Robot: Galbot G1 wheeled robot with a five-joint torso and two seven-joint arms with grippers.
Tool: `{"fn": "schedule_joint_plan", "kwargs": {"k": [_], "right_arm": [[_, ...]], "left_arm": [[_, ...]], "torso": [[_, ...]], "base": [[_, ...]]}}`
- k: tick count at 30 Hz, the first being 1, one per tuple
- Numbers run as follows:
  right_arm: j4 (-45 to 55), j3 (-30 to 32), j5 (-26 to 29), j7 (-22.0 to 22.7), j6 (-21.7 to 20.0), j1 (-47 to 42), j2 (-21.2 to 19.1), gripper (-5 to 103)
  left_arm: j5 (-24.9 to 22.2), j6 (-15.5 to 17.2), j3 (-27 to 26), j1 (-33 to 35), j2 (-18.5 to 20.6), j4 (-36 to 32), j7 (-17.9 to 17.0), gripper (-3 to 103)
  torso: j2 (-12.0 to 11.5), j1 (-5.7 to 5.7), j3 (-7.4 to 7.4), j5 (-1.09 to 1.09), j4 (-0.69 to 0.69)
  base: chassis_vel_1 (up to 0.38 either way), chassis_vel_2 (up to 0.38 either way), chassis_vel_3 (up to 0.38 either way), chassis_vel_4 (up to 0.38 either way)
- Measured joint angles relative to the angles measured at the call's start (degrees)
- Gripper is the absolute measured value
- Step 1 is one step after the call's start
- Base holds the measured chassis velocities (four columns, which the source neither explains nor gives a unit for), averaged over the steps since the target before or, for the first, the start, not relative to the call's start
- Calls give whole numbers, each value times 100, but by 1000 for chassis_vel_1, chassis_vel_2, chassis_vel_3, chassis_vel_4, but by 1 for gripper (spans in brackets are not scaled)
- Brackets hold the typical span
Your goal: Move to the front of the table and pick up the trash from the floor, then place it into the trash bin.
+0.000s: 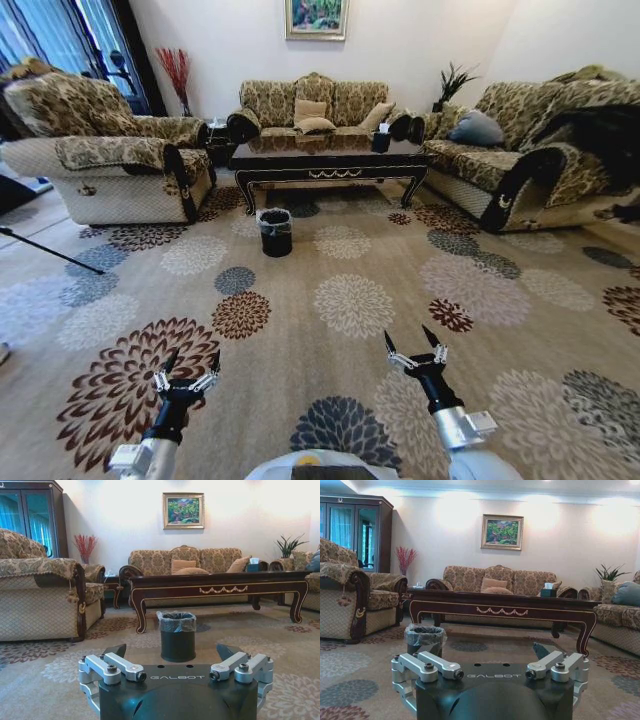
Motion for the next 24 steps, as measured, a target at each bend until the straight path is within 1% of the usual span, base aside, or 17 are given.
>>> {"fn": "schedule_joint_plan", "kwargs": {"k": [3, 7, 14, 17, 24], "right_arm": [[0, 0, 0, 0, 0, 0, 0, 100], [0, 0, 0, 0, 0, 0, 0, 100], [0, 0, 0, 0, 0, 0, 0, 100], [0, 0, 0, 0, 0, 0, 0, 100], [0, 0, 0, 0, 0, 0, 0, 100]], "left_arm": [[0, 0, 0, 0, 0, 0, 0, 100], [0, 0, 0, 0, 0, 0, 0, 100], [0, 0, 0, 0, 0, 0, 0, 100], [0, 0, 0, 0, 0, 0, 0, 100], [0, 0, 0, 0, 0, 0, 0, 100]], "torso": [[55, 15, 39, 0, 0], [181, 38, 143, 0, 0], [307, 67, 242, 0, 0], [403, 87, 316, 0, 0], [542, 132, 410, 0, 0]], "base": [[0, 0, 0, 0], [0, 0, 0, 0], [0, 0, 0, 0], [0, 0, 0, 0], [0, 0, 0, 0]]}}
